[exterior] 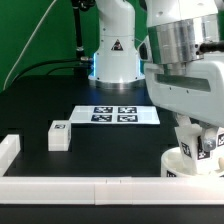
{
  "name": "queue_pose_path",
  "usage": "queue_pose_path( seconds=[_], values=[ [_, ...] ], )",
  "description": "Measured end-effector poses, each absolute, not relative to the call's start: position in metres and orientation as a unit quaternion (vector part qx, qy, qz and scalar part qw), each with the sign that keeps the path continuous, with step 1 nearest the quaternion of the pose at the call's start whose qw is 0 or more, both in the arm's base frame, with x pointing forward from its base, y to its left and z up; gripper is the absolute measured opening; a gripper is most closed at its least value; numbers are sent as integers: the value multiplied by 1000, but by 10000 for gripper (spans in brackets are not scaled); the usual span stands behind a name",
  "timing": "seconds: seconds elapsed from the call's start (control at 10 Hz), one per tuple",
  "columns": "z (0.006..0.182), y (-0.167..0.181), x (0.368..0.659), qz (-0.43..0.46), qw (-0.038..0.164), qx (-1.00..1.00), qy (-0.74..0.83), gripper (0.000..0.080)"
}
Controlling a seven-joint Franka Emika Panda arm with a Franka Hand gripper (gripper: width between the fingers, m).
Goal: Assemble stool
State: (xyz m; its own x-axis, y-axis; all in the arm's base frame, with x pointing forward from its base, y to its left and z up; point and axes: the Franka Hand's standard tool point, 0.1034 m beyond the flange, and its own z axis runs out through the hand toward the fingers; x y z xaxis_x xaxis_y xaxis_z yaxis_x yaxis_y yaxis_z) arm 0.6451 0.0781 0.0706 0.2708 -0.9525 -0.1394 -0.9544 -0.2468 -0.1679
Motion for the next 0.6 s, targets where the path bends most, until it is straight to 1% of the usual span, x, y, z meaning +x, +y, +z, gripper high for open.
queue_pose_path(
  seconds=[0.2,0.3,0.4,0.6],
  values=[
    [70,79,645,9,110,-765,635,336],
    [70,81,645,18,112,-728,676,336],
    [68,86,645,32,117,-671,732,336],
    [70,101,647,51,117,-557,820,336]
  ],
)
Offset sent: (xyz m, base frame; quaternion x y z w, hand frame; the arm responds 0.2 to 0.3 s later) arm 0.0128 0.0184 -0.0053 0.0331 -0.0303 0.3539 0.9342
